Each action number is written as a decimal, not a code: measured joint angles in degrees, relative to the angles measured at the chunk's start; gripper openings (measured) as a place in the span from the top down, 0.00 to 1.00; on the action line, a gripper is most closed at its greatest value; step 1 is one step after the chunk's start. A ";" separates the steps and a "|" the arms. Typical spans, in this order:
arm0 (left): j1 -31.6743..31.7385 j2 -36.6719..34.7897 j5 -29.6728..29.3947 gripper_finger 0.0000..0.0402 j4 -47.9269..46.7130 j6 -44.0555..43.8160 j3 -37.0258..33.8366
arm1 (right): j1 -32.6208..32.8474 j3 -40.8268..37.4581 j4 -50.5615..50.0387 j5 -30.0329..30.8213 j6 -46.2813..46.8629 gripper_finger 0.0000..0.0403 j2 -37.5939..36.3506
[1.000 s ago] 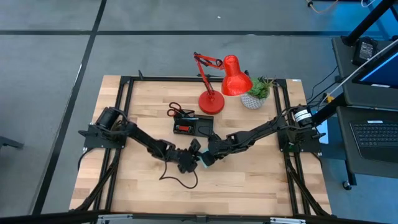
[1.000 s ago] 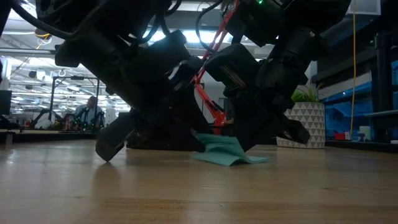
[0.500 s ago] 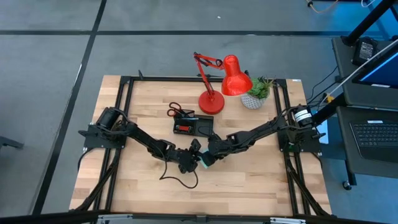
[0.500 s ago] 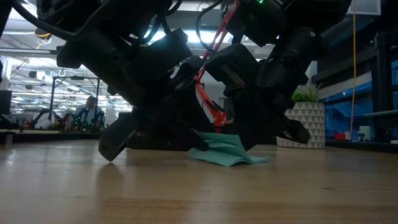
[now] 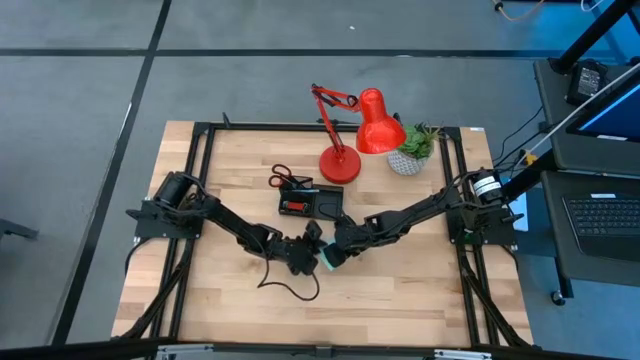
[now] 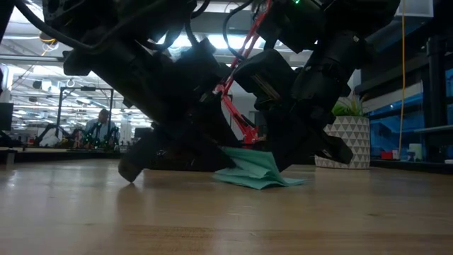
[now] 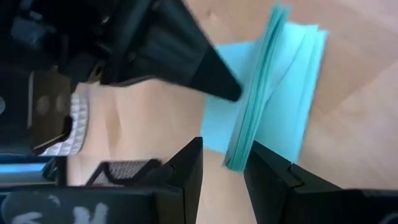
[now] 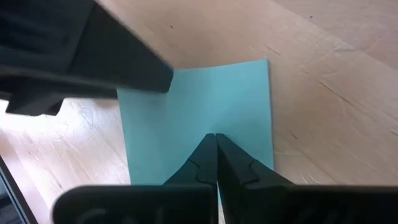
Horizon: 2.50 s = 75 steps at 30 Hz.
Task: Pick and place office supplies into organizer
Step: Put the blue sticky note into the black desk organizer
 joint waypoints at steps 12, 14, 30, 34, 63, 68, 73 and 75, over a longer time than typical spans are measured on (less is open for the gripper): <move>-0.02 -0.04 -2.15 0.75 -0.48 2.08 0.04 | 0.00 0.00 -0.04 0.04 0.02 1.00 0.00; 0.00 -0.06 -1.55 0.75 -0.50 1.91 0.04 | 0.00 0.00 -0.02 0.05 0.02 1.00 0.00; -0.70 -0.05 0.91 0.75 -1.21 2.69 0.07 | -0.02 0.02 -0.04 0.09 0.04 1.00 0.00; -0.63 -0.04 1.82 0.75 -1.30 2.28 0.07 | -0.02 0.02 -0.04 0.09 0.04 1.00 0.00; 0.44 0.61 8.68 0.75 5.38 -3.66 -0.24 | 0.00 0.04 -0.04 1.25 0.05 1.00 0.00; 0.48 0.61 8.60 0.75 5.42 -3.79 -0.15 | -0.02 0.04 -0.04 1.29 0.06 1.00 0.00; 0.48 0.61 10.51 0.75 5.46 -4.71 -0.15 | -0.02 0.04 -0.04 1.29 0.04 1.00 0.00; 0.47 0.61 11.15 0.75 5.49 -4.91 -0.13 | -0.02 0.04 -0.02 1.31 0.04 1.00 0.00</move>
